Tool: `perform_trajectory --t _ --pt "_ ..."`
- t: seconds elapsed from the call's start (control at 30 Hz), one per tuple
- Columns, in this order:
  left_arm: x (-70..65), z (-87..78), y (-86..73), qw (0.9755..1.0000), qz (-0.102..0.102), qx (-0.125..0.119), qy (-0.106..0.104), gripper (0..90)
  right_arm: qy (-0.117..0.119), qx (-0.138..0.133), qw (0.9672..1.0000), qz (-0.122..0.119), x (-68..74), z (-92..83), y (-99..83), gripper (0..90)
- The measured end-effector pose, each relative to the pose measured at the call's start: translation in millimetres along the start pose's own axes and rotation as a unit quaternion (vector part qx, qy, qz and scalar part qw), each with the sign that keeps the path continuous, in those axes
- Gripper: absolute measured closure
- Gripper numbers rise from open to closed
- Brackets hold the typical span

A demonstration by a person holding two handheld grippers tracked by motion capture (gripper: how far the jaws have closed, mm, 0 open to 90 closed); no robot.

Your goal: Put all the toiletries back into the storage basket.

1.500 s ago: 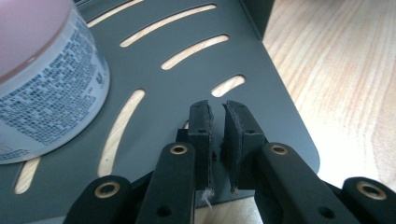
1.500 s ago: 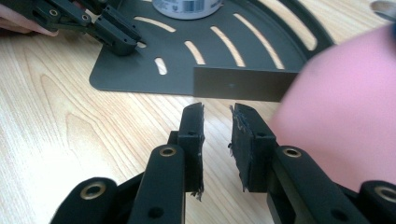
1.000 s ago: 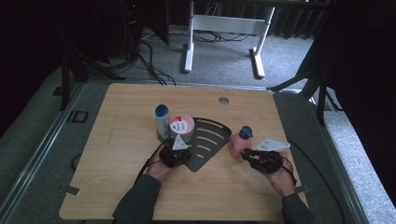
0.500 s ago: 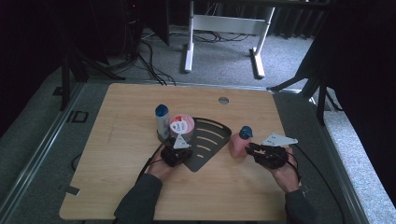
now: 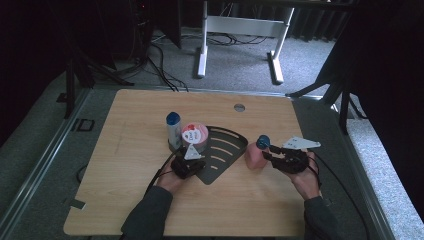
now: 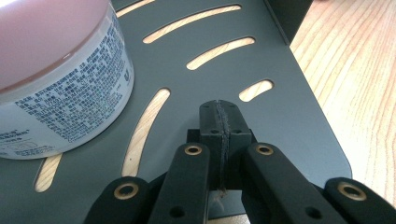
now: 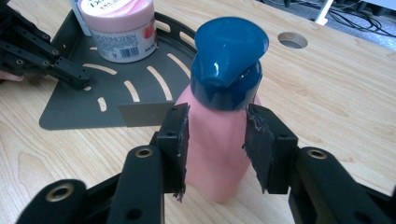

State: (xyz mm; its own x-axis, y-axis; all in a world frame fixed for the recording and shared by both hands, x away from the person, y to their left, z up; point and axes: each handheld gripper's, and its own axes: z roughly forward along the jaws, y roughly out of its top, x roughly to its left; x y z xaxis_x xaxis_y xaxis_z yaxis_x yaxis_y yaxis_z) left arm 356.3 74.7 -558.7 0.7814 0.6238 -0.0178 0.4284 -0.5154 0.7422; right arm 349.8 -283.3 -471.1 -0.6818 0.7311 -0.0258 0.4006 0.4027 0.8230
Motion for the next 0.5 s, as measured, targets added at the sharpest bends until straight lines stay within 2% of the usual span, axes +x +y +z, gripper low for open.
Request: perform_trajectory --t 0.2,0.5 --pt "-0.1 0.2 -0.4 1.0 -0.002 -0.003 0.0 89.9 0.008 -0.004 1.0 0.0 -3.0 2.3 5.0 53.8" --pt "0.0 0.1 -0.9 1.0 -0.001 -0.004 0.0 89.9 0.022 -0.018 0.9996 -0.006 -9.9 6.5 10.3 51.9"
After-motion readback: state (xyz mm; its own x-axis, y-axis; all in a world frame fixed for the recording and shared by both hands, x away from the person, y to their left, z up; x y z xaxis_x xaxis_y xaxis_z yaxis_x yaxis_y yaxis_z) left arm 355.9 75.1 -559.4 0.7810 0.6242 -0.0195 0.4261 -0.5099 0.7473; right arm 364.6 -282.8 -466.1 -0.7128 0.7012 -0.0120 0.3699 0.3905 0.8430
